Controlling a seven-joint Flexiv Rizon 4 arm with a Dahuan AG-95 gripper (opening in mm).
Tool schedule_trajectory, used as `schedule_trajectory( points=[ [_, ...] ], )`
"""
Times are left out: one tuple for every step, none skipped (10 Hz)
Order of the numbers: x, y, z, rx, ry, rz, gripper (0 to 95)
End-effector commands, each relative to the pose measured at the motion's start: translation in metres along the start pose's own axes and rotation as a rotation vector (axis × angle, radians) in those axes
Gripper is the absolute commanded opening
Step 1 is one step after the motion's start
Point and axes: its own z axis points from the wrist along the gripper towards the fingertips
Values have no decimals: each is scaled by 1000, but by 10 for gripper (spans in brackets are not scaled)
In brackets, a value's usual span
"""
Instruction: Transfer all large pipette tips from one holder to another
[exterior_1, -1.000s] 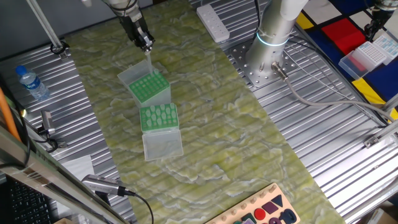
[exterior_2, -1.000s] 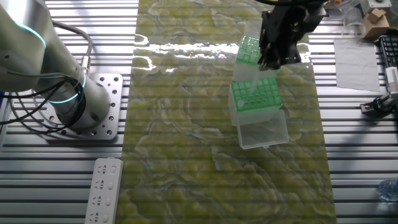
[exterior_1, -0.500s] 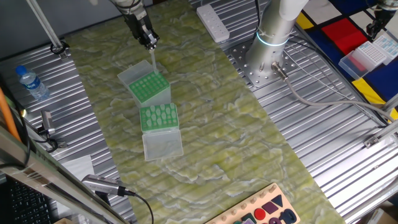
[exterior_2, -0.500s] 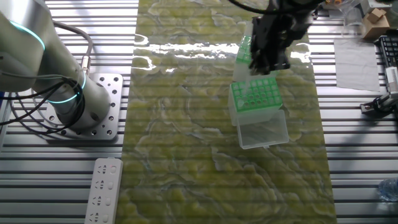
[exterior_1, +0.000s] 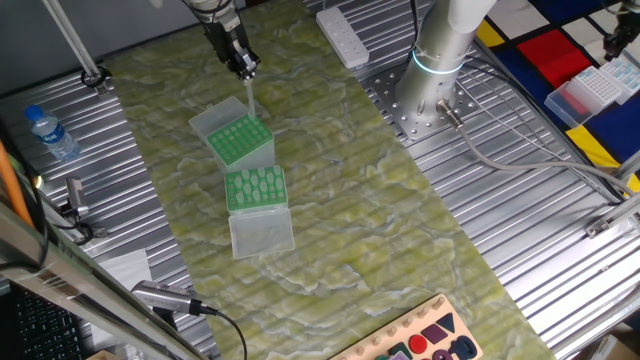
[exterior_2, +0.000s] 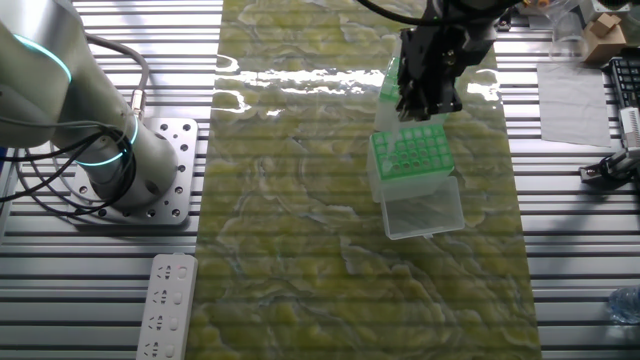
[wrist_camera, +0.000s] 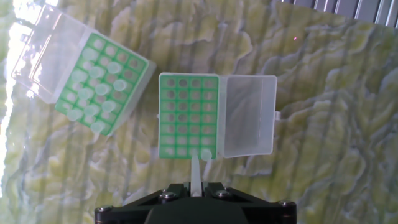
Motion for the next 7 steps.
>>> schedule_trajectory(
  points=[
    [-1,1,3,3,-5,-1,0],
    [-2,2,4,4,-3,0,0],
    [-1,2,4,3,-3,1,0],
    [0,3,3,2,-5,-2,0],
    [3,6,1,3,-8,1,0],
    [4,6,1,4,-8,-2,0],
    [4,6,1,4,-7,-2,0]
  ],
)
